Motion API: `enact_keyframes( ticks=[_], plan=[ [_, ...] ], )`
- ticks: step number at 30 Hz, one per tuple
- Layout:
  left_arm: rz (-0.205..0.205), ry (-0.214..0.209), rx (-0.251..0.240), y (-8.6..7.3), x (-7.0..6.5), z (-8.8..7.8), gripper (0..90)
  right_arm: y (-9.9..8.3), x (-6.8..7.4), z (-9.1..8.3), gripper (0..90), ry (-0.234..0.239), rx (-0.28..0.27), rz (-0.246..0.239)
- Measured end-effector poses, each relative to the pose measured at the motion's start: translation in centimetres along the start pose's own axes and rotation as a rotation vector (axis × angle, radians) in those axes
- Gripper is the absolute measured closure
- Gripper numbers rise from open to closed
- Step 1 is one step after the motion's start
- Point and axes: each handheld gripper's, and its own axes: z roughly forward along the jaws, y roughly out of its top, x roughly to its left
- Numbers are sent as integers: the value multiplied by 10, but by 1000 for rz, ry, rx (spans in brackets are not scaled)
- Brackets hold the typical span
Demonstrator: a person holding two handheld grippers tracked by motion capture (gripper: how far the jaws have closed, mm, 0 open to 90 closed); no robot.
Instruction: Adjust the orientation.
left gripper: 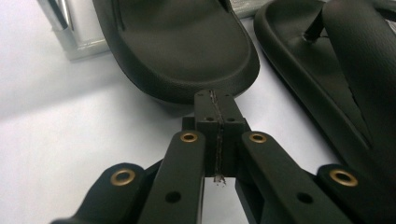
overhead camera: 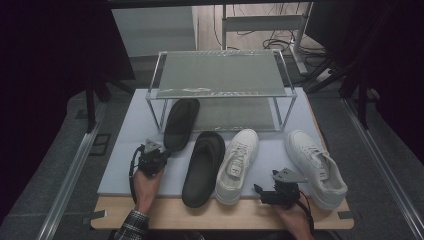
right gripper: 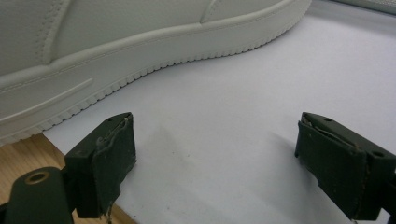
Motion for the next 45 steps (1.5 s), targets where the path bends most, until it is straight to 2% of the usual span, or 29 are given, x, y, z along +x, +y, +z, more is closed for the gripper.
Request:
enact_keyframes(
  ticks=[14,32,36,41,45],
  plan=[
    [8,13,7,19,-2,23,896,0,0,0,124,0,0,0],
    [-8,60,10,40,9,53,896,0,0,0,124,1,0,1],
    [-13,58,11,42,10,58,896,0,0,0,124,1,-1,1],
    [-16,28,3,42,11,56,896,0,0,0,124,1,-2,2],
    [-7,1,-13,45,8,43,896,0,0,0,126,1,-3,1]
  ],
)
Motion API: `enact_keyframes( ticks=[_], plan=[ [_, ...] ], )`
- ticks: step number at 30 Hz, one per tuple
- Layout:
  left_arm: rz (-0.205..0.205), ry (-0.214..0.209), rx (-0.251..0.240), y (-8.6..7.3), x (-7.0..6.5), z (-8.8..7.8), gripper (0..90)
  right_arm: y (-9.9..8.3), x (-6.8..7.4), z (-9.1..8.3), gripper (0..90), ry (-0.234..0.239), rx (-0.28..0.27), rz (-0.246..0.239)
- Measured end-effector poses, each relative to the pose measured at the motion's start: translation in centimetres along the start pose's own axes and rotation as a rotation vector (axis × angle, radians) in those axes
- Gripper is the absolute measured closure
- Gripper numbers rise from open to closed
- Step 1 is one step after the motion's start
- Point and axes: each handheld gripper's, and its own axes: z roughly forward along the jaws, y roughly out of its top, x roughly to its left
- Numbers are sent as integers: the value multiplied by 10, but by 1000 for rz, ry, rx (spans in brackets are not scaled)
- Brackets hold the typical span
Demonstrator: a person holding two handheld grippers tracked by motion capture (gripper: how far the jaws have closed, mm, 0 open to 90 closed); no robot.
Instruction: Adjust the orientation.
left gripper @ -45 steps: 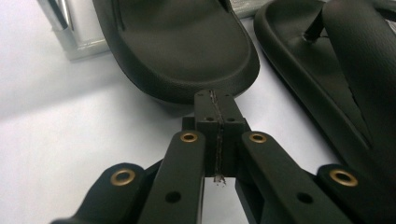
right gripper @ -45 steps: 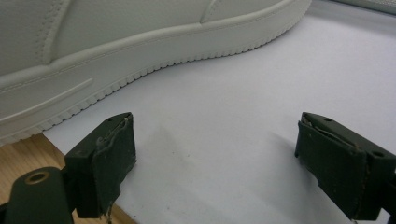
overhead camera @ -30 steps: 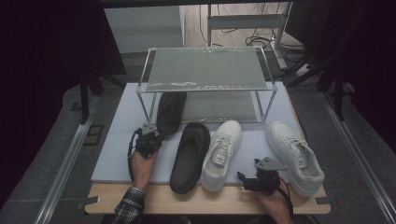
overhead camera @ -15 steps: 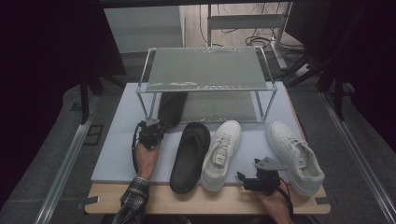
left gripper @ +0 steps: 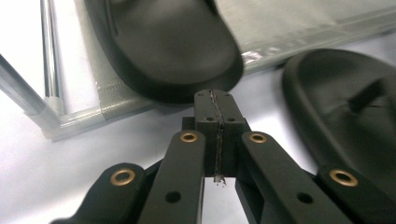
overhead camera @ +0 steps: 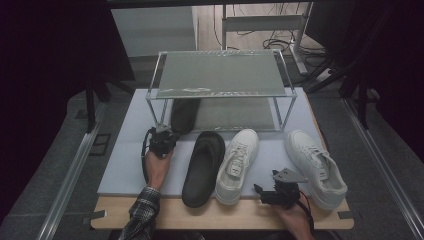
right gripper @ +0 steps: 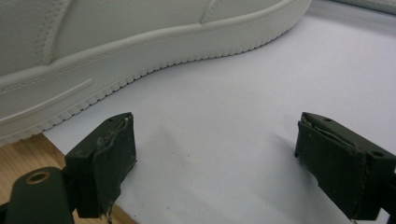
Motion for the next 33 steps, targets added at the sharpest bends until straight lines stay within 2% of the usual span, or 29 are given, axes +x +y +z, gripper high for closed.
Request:
enact_keyframes(
  ticks=[2,5,7,11,15,18,21,23,26,32,33],
  plan=[
    [1,-32,-16,2,-3,-10,894,0,0,0,126,0,0,0],
    [24,-63,-23,2,-11,-27,886,0,0,0,127,0,1,0],
    [25,-108,-18,1,-16,-36,851,0,0,0,127,0,2,-1],
    [26,-166,-20,-7,-28,-54,805,0,0,0,126,1,1,-1],
    [55,-202,-12,-15,-44,-66,729,0,0,0,126,-1,2,-1],
    [75,-209,-7,-21,-55,-70,648,0,0,0,127,-1,2,-2],
    [100,-188,10,-28,-65,-67,616,0,0,0,127,-1,2,-1],
    [93,-200,22,-31,-68,-60,603,0,0,0,127,-1,3,-1],
    [92,-171,46,-33,-71,-50,607,0,0,0,127,-1,3,-1],
    [62,-172,55,-33,-72,-41,681,0,0,0,127,-1,2,-1],
    [59,-161,62,-32,-73,-41,681,0,0,0,127,-1,2,-1]
  ],
)
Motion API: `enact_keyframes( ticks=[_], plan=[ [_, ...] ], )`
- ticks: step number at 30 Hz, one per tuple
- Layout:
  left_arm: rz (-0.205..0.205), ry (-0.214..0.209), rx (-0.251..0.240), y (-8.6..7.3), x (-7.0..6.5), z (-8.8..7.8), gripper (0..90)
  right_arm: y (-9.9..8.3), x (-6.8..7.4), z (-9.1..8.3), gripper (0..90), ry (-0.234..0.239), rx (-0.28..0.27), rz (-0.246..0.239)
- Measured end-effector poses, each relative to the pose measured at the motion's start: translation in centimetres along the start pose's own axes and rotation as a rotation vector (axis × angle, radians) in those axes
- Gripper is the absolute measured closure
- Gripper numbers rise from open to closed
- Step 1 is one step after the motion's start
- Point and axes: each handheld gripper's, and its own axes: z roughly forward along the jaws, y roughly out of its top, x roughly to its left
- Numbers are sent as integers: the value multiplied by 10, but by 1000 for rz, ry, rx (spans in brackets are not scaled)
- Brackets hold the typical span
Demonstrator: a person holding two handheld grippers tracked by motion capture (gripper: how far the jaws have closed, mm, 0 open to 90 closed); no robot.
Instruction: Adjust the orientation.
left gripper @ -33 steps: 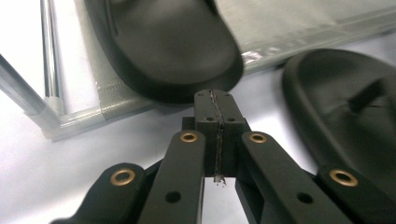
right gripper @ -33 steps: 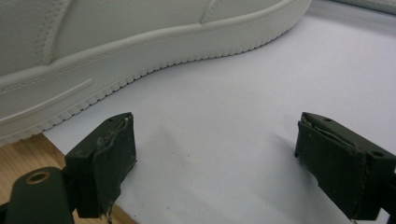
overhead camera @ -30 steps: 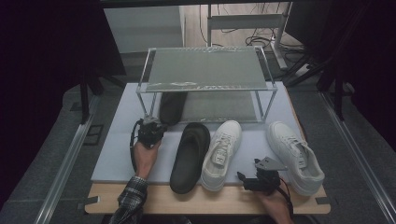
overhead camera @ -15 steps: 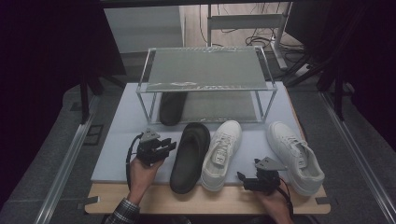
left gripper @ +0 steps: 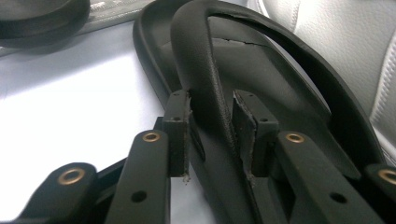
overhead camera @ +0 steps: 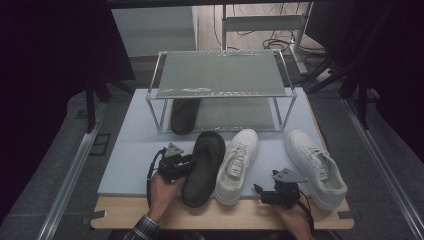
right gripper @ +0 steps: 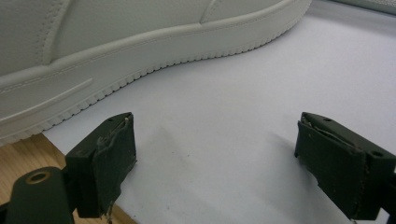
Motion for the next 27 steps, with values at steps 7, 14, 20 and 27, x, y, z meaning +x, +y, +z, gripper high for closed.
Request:
enact_keyframes(
  ticks=[7,14,20,27],
  plan=[
    [-14,42,11,4,4,-1,767,0,0,0,127,0,0,0],
    [-15,58,4,7,8,-6,802,0,0,0,126,0,0,0],
    [-14,55,-23,14,11,-15,810,0,0,0,127,0,0,0],
    [-19,78,-51,29,11,-14,807,0,0,0,127,0,0,-1]
  ],
)
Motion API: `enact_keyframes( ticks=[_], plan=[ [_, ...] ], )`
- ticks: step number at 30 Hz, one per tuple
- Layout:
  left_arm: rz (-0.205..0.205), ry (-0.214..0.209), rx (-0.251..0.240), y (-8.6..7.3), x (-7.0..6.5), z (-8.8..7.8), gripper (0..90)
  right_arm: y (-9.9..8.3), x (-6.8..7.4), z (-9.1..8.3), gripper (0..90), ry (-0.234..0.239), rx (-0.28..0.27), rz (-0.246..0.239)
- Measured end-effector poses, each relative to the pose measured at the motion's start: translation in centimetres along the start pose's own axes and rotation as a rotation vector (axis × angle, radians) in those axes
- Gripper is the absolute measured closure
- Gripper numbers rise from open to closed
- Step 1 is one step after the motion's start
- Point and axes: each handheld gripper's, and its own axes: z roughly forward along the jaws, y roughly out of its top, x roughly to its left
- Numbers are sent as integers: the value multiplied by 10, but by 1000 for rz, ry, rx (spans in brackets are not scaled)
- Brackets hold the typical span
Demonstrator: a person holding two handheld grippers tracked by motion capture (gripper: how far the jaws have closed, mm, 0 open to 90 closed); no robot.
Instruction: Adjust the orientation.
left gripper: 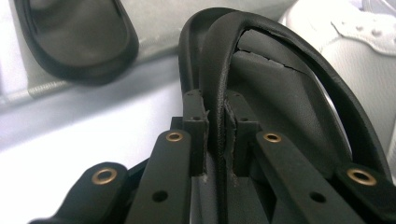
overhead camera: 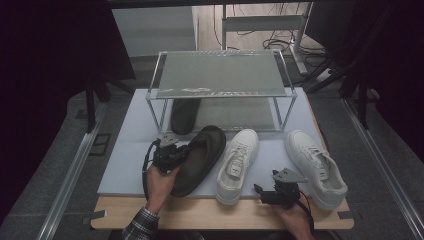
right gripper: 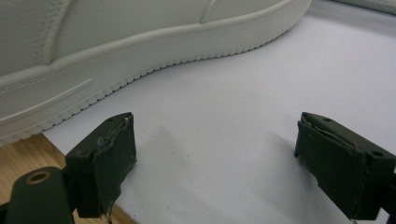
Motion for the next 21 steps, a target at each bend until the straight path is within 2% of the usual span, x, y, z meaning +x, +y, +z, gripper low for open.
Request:
enact_keyframes(
  ticks=[8,12,16,21],
  plan=[
    [-33,38,-21,17,1,21,803,0,0,0,127,1,0,0],
    [-63,76,-24,24,4,36,801,0,0,0,127,1,0,0],
    [-91,116,-24,28,8,49,799,0,0,0,127,1,0,0],
    [-123,135,-34,30,10,62,794,0,0,0,127,3,-2,0]
  ],
)
